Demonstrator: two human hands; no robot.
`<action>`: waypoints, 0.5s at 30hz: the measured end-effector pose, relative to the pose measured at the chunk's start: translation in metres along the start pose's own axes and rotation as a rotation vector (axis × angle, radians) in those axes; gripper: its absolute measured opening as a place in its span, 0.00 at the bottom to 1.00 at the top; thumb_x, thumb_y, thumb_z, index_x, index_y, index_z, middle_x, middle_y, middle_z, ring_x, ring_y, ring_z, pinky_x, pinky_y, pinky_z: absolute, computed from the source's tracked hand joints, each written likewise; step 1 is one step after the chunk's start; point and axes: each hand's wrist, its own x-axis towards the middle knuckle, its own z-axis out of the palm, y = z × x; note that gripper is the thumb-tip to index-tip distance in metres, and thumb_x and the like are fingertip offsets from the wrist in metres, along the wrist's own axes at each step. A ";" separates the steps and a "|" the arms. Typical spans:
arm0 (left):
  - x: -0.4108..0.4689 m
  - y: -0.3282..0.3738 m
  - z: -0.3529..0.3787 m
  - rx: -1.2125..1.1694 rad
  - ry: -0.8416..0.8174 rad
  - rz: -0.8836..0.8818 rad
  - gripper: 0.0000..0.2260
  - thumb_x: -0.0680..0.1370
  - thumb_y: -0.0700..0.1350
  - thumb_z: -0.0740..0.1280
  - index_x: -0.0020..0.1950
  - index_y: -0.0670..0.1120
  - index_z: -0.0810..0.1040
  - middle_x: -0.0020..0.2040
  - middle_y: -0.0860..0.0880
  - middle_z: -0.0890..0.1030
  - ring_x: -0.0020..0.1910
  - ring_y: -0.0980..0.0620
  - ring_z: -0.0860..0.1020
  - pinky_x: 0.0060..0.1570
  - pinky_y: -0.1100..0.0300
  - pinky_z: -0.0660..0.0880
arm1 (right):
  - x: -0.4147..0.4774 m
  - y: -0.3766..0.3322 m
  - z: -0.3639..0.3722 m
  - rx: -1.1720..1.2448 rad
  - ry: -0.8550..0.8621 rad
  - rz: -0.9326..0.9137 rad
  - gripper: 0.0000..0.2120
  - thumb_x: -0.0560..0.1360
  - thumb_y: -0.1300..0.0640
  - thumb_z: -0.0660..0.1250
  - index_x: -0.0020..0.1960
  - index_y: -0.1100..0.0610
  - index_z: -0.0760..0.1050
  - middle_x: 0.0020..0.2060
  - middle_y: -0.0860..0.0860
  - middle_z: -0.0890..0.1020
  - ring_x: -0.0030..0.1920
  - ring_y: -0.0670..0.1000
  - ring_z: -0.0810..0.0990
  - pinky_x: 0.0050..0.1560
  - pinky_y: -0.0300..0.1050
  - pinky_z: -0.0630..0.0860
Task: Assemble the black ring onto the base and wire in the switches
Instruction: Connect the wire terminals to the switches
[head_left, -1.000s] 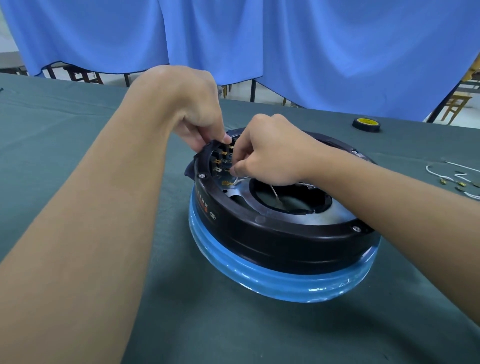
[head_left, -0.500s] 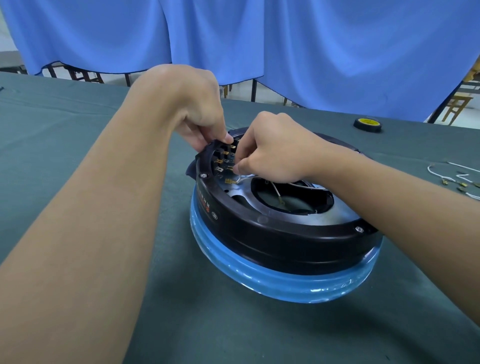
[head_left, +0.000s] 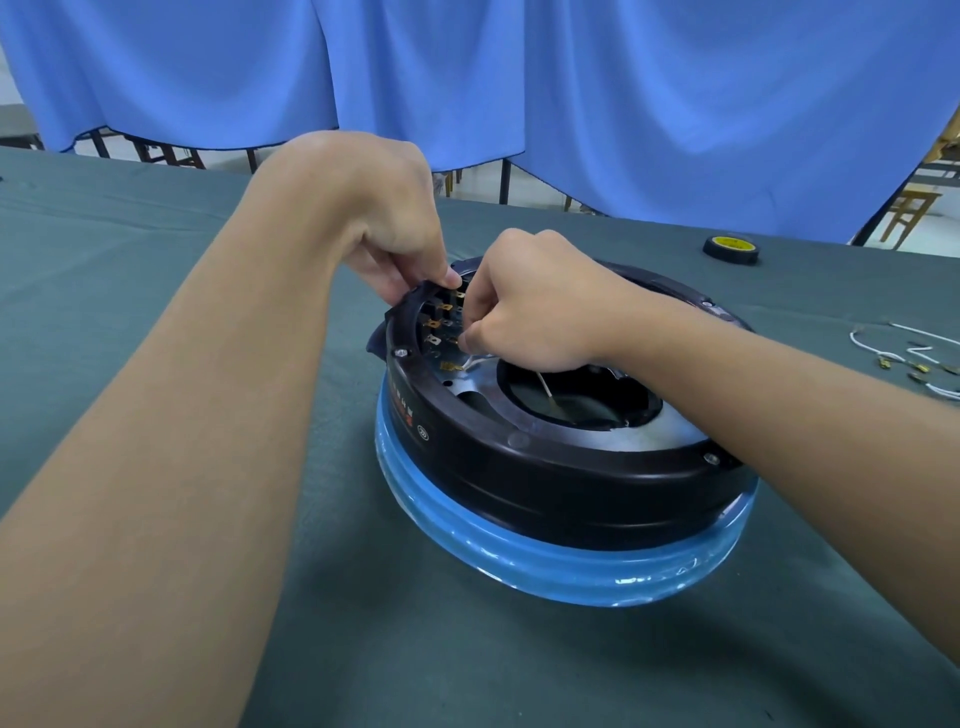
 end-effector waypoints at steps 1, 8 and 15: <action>0.000 0.000 0.000 0.000 0.001 0.000 0.09 0.71 0.38 0.76 0.48 0.35 0.84 0.37 0.40 0.86 0.38 0.44 0.86 0.54 0.50 0.81 | 0.000 0.000 0.000 0.006 -0.004 0.006 0.07 0.70 0.59 0.67 0.38 0.59 0.83 0.34 0.59 0.81 0.41 0.56 0.77 0.41 0.49 0.79; 0.001 -0.001 0.001 -0.012 0.002 0.006 0.09 0.71 0.37 0.76 0.48 0.35 0.83 0.38 0.39 0.85 0.39 0.43 0.86 0.53 0.50 0.81 | 0.000 0.003 -0.001 0.014 -0.004 -0.001 0.07 0.70 0.59 0.67 0.40 0.62 0.82 0.39 0.63 0.82 0.39 0.56 0.76 0.39 0.50 0.77; 0.001 -0.001 -0.001 -0.005 -0.010 0.004 0.08 0.71 0.37 0.76 0.47 0.35 0.84 0.37 0.40 0.85 0.40 0.43 0.86 0.55 0.50 0.80 | 0.000 0.003 0.000 0.032 -0.002 0.004 0.07 0.70 0.59 0.67 0.40 0.62 0.82 0.40 0.63 0.82 0.36 0.52 0.72 0.36 0.47 0.73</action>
